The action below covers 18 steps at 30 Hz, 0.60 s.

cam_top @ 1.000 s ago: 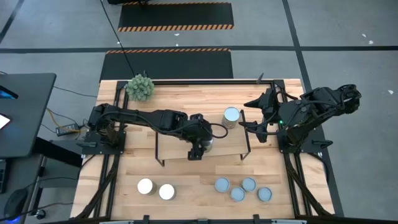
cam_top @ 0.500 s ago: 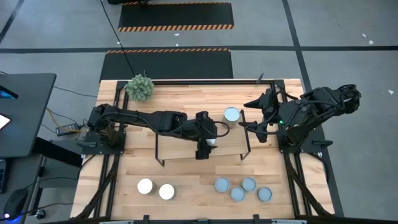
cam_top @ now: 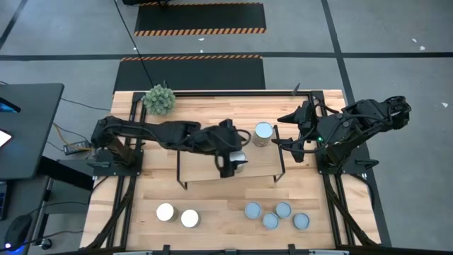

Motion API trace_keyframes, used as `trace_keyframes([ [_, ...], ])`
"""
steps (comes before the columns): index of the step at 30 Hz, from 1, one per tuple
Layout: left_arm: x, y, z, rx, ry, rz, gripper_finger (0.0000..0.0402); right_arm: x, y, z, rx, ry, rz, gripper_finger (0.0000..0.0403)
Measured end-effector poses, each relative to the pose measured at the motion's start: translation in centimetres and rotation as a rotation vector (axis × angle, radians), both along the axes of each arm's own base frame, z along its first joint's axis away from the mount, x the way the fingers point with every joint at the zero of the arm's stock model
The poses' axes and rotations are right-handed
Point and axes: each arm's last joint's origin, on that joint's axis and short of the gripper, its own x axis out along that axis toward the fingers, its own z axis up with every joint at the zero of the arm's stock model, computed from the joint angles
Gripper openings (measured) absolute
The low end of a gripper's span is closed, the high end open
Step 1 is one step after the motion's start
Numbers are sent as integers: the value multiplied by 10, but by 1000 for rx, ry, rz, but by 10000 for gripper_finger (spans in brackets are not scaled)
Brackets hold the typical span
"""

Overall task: Pick and place cans onto a shelf
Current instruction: Put the canned oranges on the shelf

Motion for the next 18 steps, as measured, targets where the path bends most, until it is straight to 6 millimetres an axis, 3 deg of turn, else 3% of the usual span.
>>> trace_keyframes([
  [4, -23, 3, 17, -3, 10, 2, 353, 0, 0, 0, 0, 0, 0, 374],
  [8, -44, 7, 19, 15, 117, 2, 353, 0, 0, 0, 0, 0, 0, 374],
  [12, -57, 9, 6, 29, 308, -5, 353, 0, 0, 0, -6, 2, 4, 374],
  [18, -48, 7, -33, 6, 404, 29, 353, 0, 0, 0, -20, 6, 11, 374],
])
